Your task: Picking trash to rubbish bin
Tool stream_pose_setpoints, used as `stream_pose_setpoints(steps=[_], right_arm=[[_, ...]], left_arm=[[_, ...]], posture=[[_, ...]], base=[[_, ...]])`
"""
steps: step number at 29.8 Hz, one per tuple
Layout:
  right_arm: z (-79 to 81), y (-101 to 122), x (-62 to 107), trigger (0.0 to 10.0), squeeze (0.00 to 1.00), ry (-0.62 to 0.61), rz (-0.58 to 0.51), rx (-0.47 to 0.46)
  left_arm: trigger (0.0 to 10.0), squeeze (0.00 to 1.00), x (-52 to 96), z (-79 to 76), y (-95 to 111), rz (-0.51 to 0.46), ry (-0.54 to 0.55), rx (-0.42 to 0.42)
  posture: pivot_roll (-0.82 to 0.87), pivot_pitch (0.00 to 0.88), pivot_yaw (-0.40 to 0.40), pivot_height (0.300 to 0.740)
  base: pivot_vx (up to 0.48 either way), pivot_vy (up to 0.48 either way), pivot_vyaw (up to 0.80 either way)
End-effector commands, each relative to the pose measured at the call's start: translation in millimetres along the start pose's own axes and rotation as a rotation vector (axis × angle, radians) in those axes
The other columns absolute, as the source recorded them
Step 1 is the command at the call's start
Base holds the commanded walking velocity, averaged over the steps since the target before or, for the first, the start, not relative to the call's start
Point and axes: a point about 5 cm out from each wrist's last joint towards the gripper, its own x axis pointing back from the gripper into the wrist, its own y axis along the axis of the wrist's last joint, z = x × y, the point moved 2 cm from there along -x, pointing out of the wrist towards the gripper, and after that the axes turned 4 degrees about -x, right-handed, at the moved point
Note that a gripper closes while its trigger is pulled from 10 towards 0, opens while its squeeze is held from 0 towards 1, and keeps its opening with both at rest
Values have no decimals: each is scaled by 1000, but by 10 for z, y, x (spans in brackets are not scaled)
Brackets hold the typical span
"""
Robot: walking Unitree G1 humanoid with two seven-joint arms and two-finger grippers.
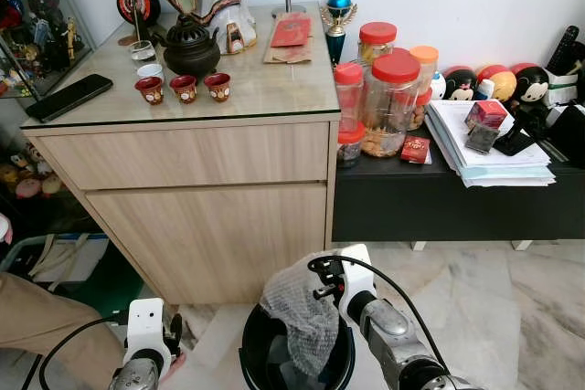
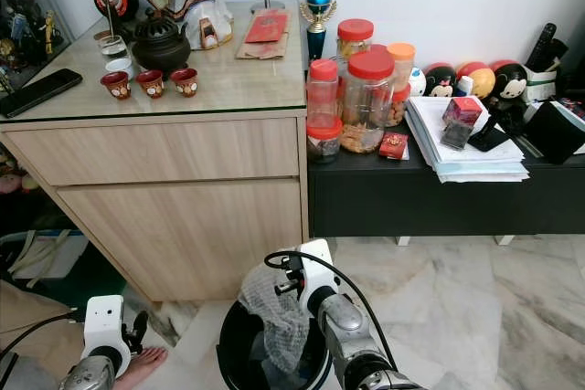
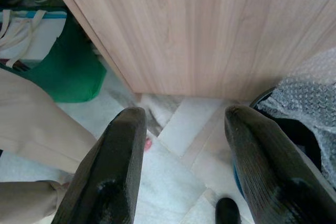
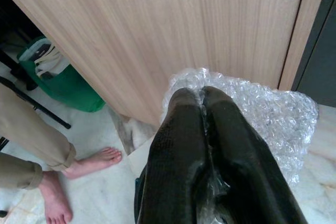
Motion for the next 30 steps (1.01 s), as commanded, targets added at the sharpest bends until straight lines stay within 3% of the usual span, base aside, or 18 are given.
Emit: stream_pose_setpoints(steps=[1, 2, 3, 30], right_arm=[[43, 6, -22, 10000, 12, 16, 6, -6], [46, 4, -22, 10000, 714, 18, 7, -8], [49, 3, -22, 10000, 1000, 19, 6, -10], [79, 5, -30, 10000, 1000, 32, 2, -17]], left_arm=[[10000, 0, -1, 30, -18, 16, 10, 5], [10000, 0, -4, 30, -14, 16, 11, 5], [10000, 0, -7, 30, -7, 14, 10, 6], [10000, 0, -14, 2, -4, 17, 0, 6]], posture=[[95, 0, 71, 740], [95, 0, 71, 740], [95, 0, 71, 740], [92, 0, 69, 740]], base=[[0, 0, 0], [0, 0, 0], [0, 0, 0], [0, 0, 0]])
